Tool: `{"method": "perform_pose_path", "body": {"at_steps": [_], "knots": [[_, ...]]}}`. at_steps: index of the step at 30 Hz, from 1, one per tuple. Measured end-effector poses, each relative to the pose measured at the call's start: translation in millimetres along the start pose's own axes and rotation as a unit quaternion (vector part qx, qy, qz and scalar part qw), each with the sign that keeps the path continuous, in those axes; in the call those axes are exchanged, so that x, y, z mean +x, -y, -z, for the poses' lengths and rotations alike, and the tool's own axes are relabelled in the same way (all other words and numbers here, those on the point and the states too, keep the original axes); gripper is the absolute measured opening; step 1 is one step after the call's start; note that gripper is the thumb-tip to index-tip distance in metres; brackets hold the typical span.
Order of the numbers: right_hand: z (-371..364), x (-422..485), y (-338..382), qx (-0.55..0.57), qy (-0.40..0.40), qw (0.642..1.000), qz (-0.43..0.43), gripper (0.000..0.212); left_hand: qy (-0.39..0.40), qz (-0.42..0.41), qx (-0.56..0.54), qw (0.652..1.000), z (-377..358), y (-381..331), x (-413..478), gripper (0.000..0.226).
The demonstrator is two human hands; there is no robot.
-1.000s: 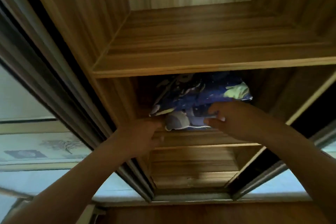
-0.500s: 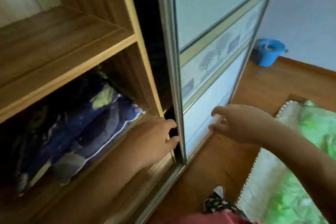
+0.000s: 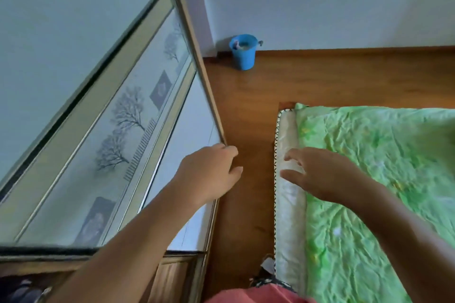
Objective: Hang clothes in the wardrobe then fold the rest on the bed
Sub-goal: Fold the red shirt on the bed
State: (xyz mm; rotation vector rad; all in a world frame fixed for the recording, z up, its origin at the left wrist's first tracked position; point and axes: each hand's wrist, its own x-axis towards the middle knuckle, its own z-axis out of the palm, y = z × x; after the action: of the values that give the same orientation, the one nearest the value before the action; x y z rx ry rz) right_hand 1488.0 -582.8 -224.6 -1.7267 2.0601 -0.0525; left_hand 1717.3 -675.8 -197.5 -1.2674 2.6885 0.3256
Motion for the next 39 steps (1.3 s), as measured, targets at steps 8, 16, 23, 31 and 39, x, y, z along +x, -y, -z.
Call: {"method": "perform_pose_path", "body": {"at_steps": [8,16,23,31,39], "knots": [[32,50,-82,0.025,-0.039,0.995,-0.088,0.045,0.006,-0.04,0.014,0.999,22,-26,140,0.038],[69,98,-152,0.041,-0.056,0.976,-0.207,0.05,0.034,-0.154,0.046,0.986,38,-71,310,0.036],[110,181,-198,0.063,-0.074,0.942,-0.322,0.049,0.067,-0.269,0.058,0.959,56,-104,489,0.041],[171,268,-234,0.086,-0.109,0.903,-0.406,0.045,0.079,-0.334,0.093,0.935,112,-118,623,0.042],[197,329,-270,0.088,-0.115,0.912,-0.385,0.044,0.08,-0.34,0.094,0.932,119,-112,675,0.042]]}}
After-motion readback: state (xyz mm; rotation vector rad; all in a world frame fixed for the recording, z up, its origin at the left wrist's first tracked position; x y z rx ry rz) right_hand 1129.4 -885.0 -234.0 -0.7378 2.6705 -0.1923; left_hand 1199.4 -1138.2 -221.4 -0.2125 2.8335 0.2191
